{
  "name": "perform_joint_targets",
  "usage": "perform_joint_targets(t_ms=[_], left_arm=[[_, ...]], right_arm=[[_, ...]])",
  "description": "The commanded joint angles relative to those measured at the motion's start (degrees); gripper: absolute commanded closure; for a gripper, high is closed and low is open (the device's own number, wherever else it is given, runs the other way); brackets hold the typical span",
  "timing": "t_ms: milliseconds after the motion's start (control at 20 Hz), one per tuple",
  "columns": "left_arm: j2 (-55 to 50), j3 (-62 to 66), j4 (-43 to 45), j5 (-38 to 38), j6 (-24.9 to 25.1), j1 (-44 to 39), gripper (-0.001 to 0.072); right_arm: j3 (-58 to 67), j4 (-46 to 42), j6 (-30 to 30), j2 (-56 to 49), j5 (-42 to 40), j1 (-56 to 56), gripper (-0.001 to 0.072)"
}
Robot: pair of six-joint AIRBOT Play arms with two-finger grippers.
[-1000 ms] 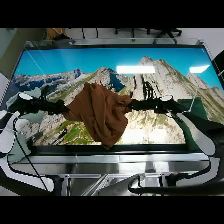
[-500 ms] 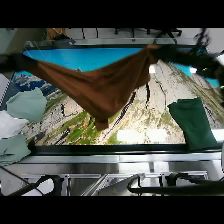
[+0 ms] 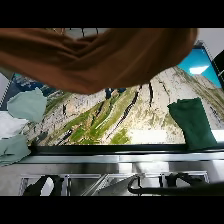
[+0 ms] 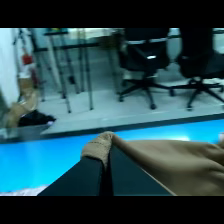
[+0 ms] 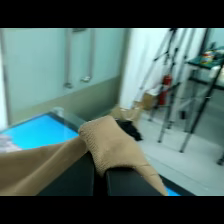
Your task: Fold the shirts.
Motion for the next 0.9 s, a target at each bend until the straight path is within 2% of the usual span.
perform_joint_targets(t_ms=[0,200,400,550,600,650,700,850], left_arm=[[2.80,-11.61,3.82,1.57,-0.35,-0.46,0.0698],[-3.69,-28.94,3.93,5.57,1.81,-8.46,0.0698],[-16.96,-44.57,3.91,21.73,3.28,-14.25,0.0698],[-29.05,-50.05,3.89,29.99,5.57,-16.94,0.0698],[-32.68,-50.29,3.96,31.06,5.64,-17.59,0.0697],[-35.91,-49.66,3.98,31.08,5.73,-17.97,0.0697],[-38.84,-48.43,3.91,30.49,5.92,-17.97,0.0697],[-44.50,-43.10,4.00,26.62,6.03,-17.59,0.0697]], right_arm=[[1.27,-9.29,1.70,-2.49,0.33,-0.04,0.0686],[-0.48,-9.42,4.22,-18.29,7.26,0.83,0.0686],[-3.56,-9.46,7.80,-37.59,7.96,2.56,0.0685],[-3.56,-9.44,11.08,-50.62,7.93,3.58,0.0680],[-3.54,-9.44,12.68,-53.44,7.96,3.78,0.0626],[-3.54,-9.44,14.14,-55.28,8.09,3.76,0.0460],[-3.54,-9.44,14.75,-55.76,8.72,3.48,0.0360],[-3.50,-9.51,16.41,-52.39,14.40,0.59,0.0346]])
